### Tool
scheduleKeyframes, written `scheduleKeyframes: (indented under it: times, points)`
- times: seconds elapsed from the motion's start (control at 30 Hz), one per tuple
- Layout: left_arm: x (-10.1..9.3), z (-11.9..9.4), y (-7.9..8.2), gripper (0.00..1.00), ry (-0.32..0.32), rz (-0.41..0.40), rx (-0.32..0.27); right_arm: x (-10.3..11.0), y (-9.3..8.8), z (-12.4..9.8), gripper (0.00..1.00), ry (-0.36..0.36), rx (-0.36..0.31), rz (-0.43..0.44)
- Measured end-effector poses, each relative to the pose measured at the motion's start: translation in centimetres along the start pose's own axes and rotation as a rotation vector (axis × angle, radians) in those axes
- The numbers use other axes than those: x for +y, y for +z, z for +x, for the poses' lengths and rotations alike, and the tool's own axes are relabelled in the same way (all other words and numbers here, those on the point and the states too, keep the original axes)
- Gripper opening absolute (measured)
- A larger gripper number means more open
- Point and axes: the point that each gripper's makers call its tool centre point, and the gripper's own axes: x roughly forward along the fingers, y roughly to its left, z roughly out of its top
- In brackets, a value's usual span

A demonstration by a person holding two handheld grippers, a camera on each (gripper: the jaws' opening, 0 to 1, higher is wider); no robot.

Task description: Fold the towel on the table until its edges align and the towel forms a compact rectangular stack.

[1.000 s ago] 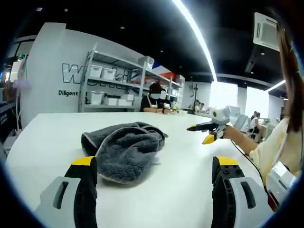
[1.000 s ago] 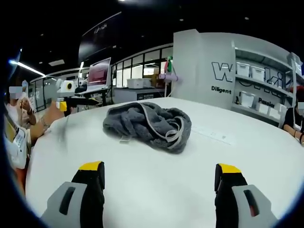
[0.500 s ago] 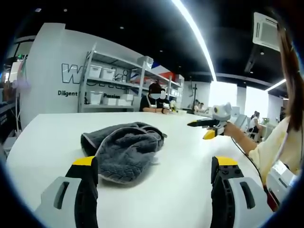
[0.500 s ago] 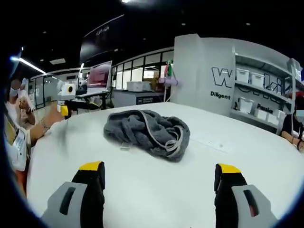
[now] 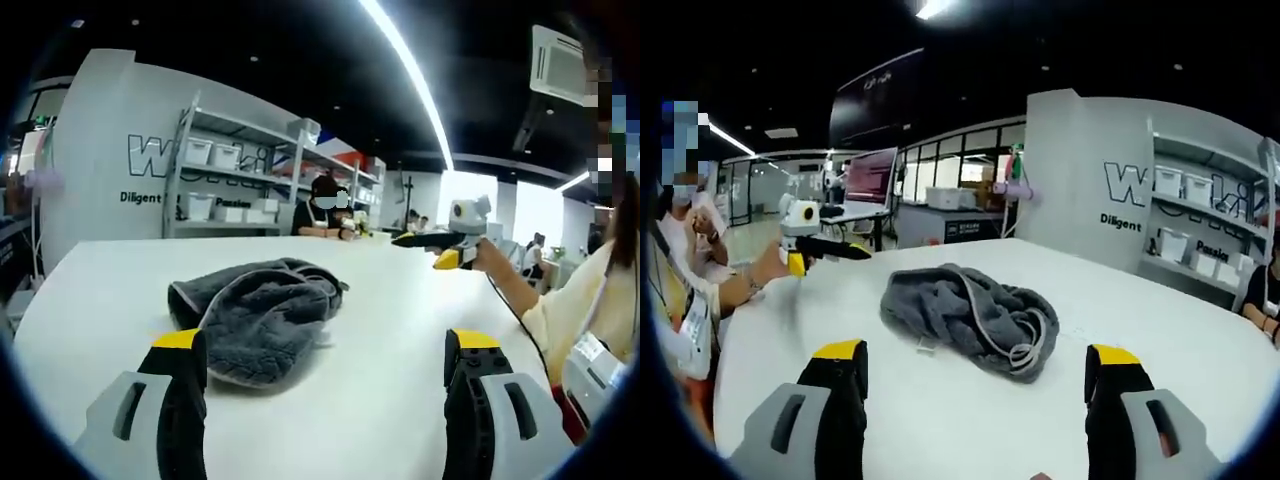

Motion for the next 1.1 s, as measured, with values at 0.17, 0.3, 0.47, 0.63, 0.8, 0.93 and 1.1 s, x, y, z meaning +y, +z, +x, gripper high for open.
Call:
scheduleKeyframes:
  times: [0.17, 0.3, 0.47, 0.63, 0.8, 0.93, 1.1]
  points:
    - [-0.1, 0.0, -0.1, 0.97, -0.003, 0.002, 0.005, 0.6, 1.2, 1.0, 0.88, 0.019, -0.004, -0.040]
    - [-0.1, 0.1, -0.4, 0.97, -0.005, 0.000, 0.012, 1.0, 1.8, 1.9, 0.83, 0.033, -0.011, -0.065]
    - [0.2, 0.2, -0.7, 0.97, 0.003, 0.001, 0.029, 1.3, 2.3, 3.0, 0.72, 0.045, -0.025, -0.094]
    - [0.4, 0.2, -0.9, 0.96, 0.007, 0.002, 0.039, 1.0, 2.6, 4.5, 0.63, 0.054, -0.023, -0.117]
    - [0.5, 0.2, -0.9, 0.96, 0.009, 0.002, 0.045, 0.2, 2.0, 5.9, 0.47, 0.047, -0.009, -0.135]
    - [0.6, 0.2, -0.9, 0.96, 0.014, 0.003, 0.052, -0.4, 1.4, 6.9, 0.40, 0.047, 0.005, -0.127]
    - [0.6, 0.2, -1.2, 0.96, 0.022, 0.004, 0.063, -0.4, 0.2, 8.2, 0.35, 0.058, 0.045, -0.153]
